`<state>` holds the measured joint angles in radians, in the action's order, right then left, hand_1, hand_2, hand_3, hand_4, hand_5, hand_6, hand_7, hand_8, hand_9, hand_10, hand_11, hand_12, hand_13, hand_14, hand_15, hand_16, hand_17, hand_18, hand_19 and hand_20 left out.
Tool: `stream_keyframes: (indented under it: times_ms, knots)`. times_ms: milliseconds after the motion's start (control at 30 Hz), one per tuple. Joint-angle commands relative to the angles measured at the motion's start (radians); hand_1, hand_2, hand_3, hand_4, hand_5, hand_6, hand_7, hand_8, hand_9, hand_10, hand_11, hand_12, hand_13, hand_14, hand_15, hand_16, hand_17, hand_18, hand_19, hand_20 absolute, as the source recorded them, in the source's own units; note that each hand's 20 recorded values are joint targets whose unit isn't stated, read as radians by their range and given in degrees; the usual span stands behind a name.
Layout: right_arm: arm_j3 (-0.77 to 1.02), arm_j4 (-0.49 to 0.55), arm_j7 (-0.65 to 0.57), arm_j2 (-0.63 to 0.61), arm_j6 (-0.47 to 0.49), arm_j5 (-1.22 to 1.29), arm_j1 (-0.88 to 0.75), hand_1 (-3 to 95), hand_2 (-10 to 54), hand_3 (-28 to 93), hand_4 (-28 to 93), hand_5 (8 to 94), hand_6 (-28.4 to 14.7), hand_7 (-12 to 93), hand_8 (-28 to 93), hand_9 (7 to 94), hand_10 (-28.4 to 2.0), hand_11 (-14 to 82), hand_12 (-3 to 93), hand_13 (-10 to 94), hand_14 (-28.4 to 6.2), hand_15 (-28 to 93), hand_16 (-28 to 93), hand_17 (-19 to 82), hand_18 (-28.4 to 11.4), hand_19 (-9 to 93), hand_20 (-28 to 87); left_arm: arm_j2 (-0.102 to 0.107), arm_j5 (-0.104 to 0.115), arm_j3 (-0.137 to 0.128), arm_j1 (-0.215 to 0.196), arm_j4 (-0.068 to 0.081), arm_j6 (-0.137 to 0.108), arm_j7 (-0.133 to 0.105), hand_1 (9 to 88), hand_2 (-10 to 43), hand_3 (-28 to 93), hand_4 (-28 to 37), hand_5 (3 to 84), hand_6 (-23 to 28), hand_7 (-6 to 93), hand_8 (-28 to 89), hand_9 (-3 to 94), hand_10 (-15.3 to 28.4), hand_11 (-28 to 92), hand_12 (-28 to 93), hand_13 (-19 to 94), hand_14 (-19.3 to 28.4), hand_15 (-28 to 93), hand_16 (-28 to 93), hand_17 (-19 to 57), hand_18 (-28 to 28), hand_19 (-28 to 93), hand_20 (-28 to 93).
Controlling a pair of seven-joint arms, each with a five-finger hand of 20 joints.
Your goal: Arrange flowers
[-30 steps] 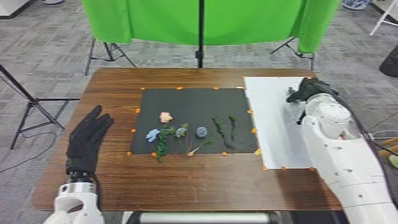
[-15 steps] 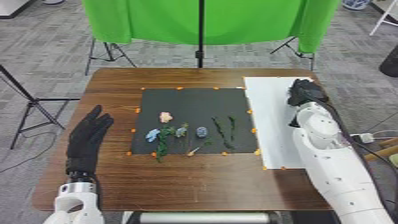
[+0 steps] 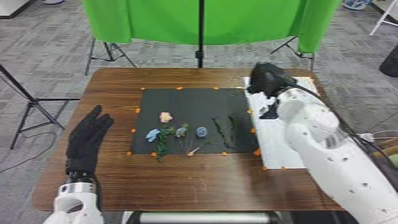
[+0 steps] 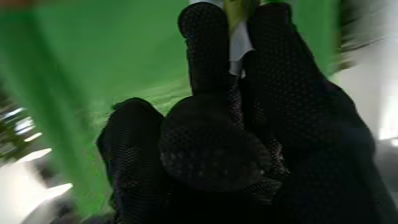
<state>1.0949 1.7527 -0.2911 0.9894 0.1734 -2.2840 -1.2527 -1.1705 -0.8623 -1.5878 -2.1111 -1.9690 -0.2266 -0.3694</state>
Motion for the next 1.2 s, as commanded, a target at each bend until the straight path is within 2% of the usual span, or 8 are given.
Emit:
stream_keyframes:
  times_ms: [33, 167, 367, 667, 767, 900, 967, 1200]
  knots:
    - [-0.074, -0.037, 0.085, 0.059, 0.070, -0.072, -0.001, 66.0, -9.5, 44, -11, 79.5, -0.1, 20, 12, 92.5, -8.6, 13.0, 31.9, 94, 0.9, 62, 27, 69, -8.7, 93, 56, -0.004, -0.007, 0.006, -0.006, 0.005, 0.013, 0.010, 23.5, -3.8, 68, -21.1, 40.8, 3.0, 9.7, -5, 40.8, 11.9, 14, 14, 36, 14.5, 11, 5, 7.9, 11.8, 2, 22]
    - [-0.074, -0.043, 0.085, 0.058, 0.088, -0.078, -0.013, 64.8, -9.5, 45, -10, 78.6, 0.3, 21, 11, 91.8, -8.2, 12.5, 32.6, 94, 0.7, 62, 27, 69, -8.7, 93, 56, -0.002, -0.005, 0.005, -0.010, 0.004, 0.011, 0.011, 23.5, -3.7, 68, -21.1, 40.8, 2.9, 9.7, -4, 40.9, 11.9, 14, 14, 36, 14.5, 11, 5, 7.9, 11.8, 2, 22]
    - [-0.081, -0.041, 0.099, 0.057, 0.118, -0.081, -0.023, 61.6, -9.5, 45, -10, 76.6, 0.4, 20, 10, 90.5, -8.6, 11.7, 32.5, 94, 0.7, 61, 28, 69, -8.7, 93, 56, 0.000, -0.004, 0.007, -0.003, 0.009, 0.016, 0.014, 23.4, -3.9, 69, -21.0, 40.9, 2.9, 9.8, -5, 41.0, 12.0, 14, 14, 36, 14.5, 11, 5, 7.9, 11.8, 2, 22]
    - [-0.083, -0.047, 0.126, 0.067, 0.127, -0.115, -0.025, 57.8, -9.5, 43, -10, 73.1, 0.3, 18, 8, 85.6, -10.4, 16.2, 26.0, 94, 0.5, 60, 30, 68, -8.9, 93, 57, -0.002, -0.006, 0.004, -0.006, 0.007, 0.019, 0.009, 23.3, -4.0, 69, -20.9, 40.8, 3.0, 9.7, -5, 40.9, 12.0, 14, 14, 36, 14.5, 11, 5, 7.9, 11.8, 2, 22]
    - [-0.074, -0.052, 0.136, 0.071, 0.131, -0.131, -0.026, 53.5, -9.5, 48, -12, 70.9, 0.6, 19, 7, 83.4, -11.3, 18.9, 21.3, 94, 0.7, 59, 31, 68, -9.1, 93, 57, -0.003, -0.006, 0.005, -0.005, 0.008, 0.020, 0.006, 23.2, -4.1, 69, -20.8, 40.8, 3.0, 9.7, -5, 40.8, 11.9, 14, 14, 36, 14.5, 11, 5, 7.9, 11.8, 2, 22]
    - [-0.065, -0.053, 0.146, 0.066, 0.150, -0.161, -0.030, 49.2, -9.5, 54, -13, 68.4, 1.1, 18, 4, 81.3, -11.5, 19.5, 19.7, 94, 0.7, 59, 31, 67, -9.0, 93, 57, -0.005, -0.007, 0.005, -0.005, 0.009, 0.021, 0.004, 23.2, -4.4, 69, -20.9, 40.7, 3.0, 9.6, -4, 40.9, 11.9, 14, 14, 36, 14.6, 11, 5, 7.9, 11.8, 2, 22]
    - [-0.058, -0.053, 0.153, 0.066, 0.166, -0.183, -0.031, 46.2, -9.5, 59, -15, 66.4, 1.4, 18, -6, 80.1, -11.7, 19.1, 19.5, 94, 0.7, 59, 32, 67, -9.2, 93, 57, -0.007, -0.007, 0.003, -0.008, 0.008, 0.018, 0.003, 23.3, -4.6, 69, -20.8, 40.7, 3.0, 9.6, -4, 40.9, 11.9, 14, 14, 36, 14.6, 11, 5, 7.8, 11.8, 2, 22]
    - [-0.034, -0.031, 0.138, 0.056, 0.206, -0.174, -0.037, 42.0, -9.5, 58, -16, 61.5, 1.3, 16, -9, 77.1, -12.0, 18.3, 19.4, 93, 0.4, 57, 33, 66, -9.3, 93, 57, -0.007, -0.009, 0.004, -0.004, 0.009, 0.020, 0.003, 23.6, -5.1, 69, -20.7, 40.6, 2.9, 9.5, -4, 40.9, 11.8, 14, 14, 36, 14.6, 11, 5, 7.8, 11.8, 2, 22]
